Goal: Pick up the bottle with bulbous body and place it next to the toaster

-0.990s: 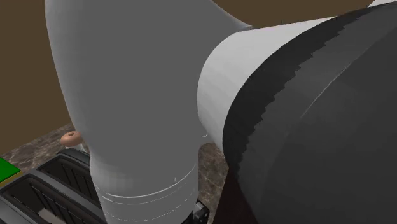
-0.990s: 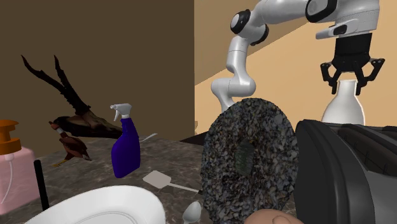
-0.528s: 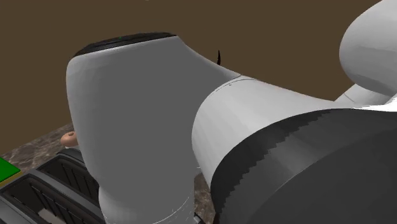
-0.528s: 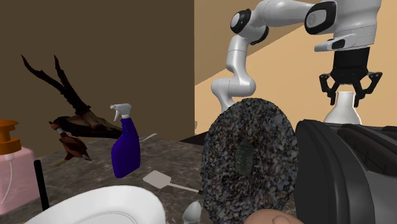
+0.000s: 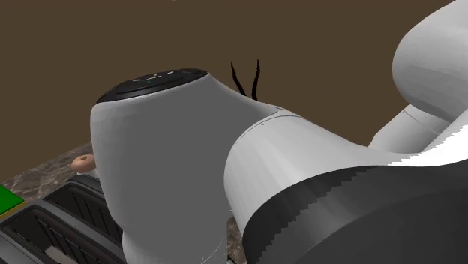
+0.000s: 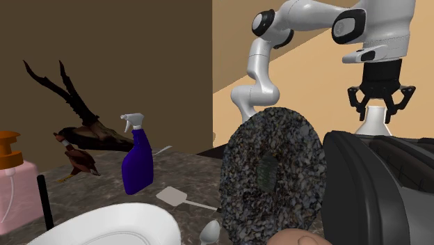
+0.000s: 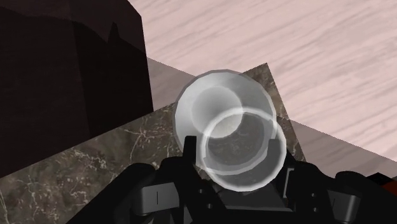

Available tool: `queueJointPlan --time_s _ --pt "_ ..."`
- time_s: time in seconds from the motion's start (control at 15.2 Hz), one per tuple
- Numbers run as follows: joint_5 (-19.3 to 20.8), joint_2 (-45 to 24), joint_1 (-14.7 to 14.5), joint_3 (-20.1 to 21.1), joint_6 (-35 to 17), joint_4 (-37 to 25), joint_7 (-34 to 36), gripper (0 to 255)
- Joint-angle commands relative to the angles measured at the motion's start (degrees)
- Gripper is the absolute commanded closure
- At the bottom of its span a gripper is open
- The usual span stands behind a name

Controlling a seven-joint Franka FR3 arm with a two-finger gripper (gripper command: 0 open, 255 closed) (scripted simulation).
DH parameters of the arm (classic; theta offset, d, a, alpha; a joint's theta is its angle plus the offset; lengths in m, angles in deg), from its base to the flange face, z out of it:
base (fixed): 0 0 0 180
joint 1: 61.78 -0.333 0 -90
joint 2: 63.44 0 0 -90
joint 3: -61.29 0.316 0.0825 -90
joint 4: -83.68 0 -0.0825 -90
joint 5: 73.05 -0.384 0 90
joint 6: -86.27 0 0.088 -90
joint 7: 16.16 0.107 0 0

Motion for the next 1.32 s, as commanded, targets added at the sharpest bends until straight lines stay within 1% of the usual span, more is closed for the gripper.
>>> queueJointPlan --time_s 0.0,0.07,0.13,0.46,0.73,1.25 --pt "0.0 -0.01 0.0 0.01 -0.03 0.0 0.0 255" --pt "0.0 -0.01 0.0 0.01 -0.03 0.0 0.0 255" --pt "0.0 -0.01 0.01 0.01 -0.03 0.0 0.0 0" --pt "0.0 -0.01 0.0 0.01 -0.03 0.0 0.0 0" --pt "0.24 2.07 0.03 -3.2 7.62 -5.59 -0.38 0" --pt "0.25 2.07 0.02 -3.21 7.62 -5.59 -0.37 0"
